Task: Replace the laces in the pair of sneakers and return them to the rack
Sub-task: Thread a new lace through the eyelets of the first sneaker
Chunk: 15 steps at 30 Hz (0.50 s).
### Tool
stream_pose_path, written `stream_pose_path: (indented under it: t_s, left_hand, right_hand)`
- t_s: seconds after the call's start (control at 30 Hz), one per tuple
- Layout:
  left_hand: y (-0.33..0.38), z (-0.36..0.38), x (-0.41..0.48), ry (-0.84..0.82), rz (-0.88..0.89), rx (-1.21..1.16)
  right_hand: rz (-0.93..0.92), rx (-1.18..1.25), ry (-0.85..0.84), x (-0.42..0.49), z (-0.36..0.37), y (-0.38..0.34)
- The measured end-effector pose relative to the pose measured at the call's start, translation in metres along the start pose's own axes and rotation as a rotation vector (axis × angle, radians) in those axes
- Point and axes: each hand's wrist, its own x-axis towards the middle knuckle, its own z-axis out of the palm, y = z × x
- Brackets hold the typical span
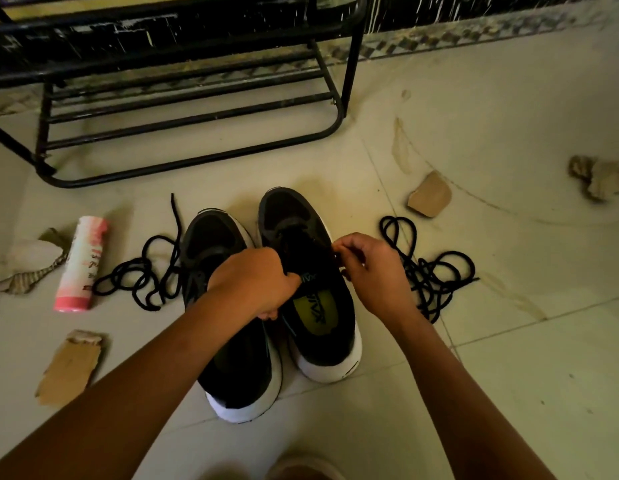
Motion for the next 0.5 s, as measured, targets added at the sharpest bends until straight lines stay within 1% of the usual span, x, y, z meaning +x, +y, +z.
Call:
stream_pose_path:
  t_s: [0.17,0.3,0.33,0.4,0.43,0.47,0.5]
  left_hand:
    - [0.002,-0.002,0.001,-0.010,0.001,0.007]
    - [0.000,-0.002,0.001,-0.022,0.021,-0.021]
    - [-0.001,-0.004,0.001,-0.059,0.019,-0.046]
    - [-0.002,-0.011,0.001,-0.155,-0.014,-0.170]
    - [-0.004,-0.017,0.003,-0.169,-0.032,-0.236]
    - [-0.007,-0.022,0.004,-0.143,-0.041,-0.288]
    - [-0.011,-0.026,0.007,-0.069,-0.040,-0.327]
  right_hand:
    - [0.162,0.172,0.055,0.000,0.006,0.004]
    - [0.187,0.178,0.067,-0.001,0.006,0.001]
    - [0.184,0.177,0.063,-0.002,0.006,0.001]
    - [0.175,0.169,0.047,-0.002,0.005,0.001]
    - [0.171,0.171,0.042,-0.002,0.005,0.001]
    - [0.169,0.174,0.038,-0.002,0.005,0.002]
    - [0.167,0.171,0.034,-0.003,0.005,0.003]
